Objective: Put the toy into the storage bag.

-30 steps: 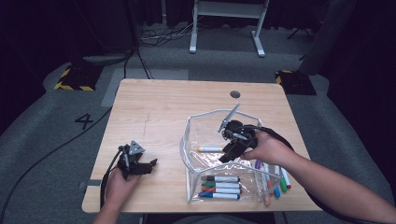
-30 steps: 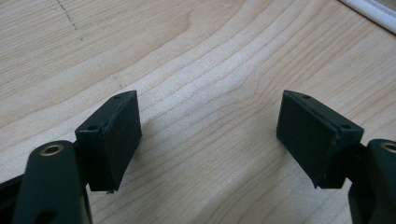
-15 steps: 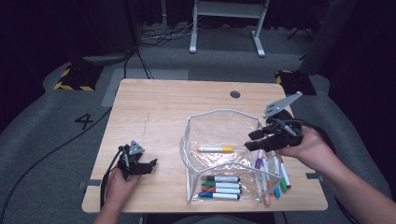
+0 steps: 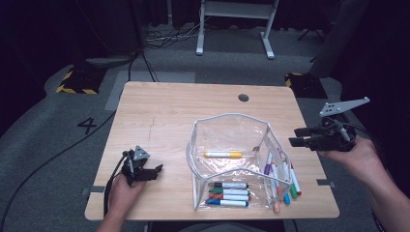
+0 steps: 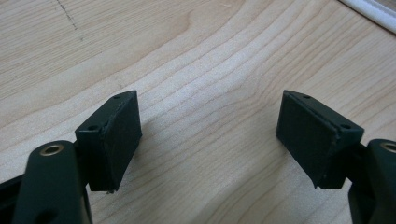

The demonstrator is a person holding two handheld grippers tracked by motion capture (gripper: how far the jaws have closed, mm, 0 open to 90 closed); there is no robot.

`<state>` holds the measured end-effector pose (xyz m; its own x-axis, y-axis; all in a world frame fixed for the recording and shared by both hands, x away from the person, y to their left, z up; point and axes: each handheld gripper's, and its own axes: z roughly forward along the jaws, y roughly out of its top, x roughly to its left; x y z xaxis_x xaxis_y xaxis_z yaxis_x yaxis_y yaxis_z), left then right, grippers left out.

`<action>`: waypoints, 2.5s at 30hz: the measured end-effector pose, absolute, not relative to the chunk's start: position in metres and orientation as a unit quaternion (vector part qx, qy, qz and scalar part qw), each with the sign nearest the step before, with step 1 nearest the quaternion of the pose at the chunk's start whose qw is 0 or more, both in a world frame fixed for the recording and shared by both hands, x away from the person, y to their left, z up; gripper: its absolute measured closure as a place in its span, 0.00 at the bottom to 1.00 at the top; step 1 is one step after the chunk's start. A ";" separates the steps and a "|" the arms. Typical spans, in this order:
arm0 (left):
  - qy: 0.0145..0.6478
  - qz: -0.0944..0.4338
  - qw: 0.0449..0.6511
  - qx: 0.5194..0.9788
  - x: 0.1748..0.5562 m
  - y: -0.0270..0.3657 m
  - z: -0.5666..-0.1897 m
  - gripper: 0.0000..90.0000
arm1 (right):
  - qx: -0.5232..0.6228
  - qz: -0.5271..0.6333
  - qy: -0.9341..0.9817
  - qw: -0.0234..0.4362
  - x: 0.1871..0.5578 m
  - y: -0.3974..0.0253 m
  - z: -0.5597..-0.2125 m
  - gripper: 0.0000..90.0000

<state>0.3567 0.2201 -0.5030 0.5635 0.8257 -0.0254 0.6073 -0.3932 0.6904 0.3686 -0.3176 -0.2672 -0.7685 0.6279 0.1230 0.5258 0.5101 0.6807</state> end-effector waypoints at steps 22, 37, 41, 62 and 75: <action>0.440 0.163 0.336 0.817 0.357 0.220 -0.503 0.25 | 0.435 0.319 0.836 0.100 0.364 -0.384 -0.384 0.64; 0.439 0.163 0.335 0.818 0.357 0.220 -0.503 0.25 | 0.472 0.251 0.843 0.063 0.372 -0.381 -0.459 0.64; 0.439 0.163 0.335 0.818 0.357 0.220 -0.503 0.25 | 0.484 0.236 0.840 0.064 0.374 -0.383 -0.464 0.67; 0.439 0.163 0.335 0.818 0.357 0.220 -0.503 0.25 | 0.517 0.254 0.813 0.086 0.373 -0.404 -0.444 0.85; 0.439 0.163 0.335 0.818 0.357 0.220 -0.503 0.25 | 0.446 0.331 0.827 0.088 0.364 -0.392 -0.360 0.85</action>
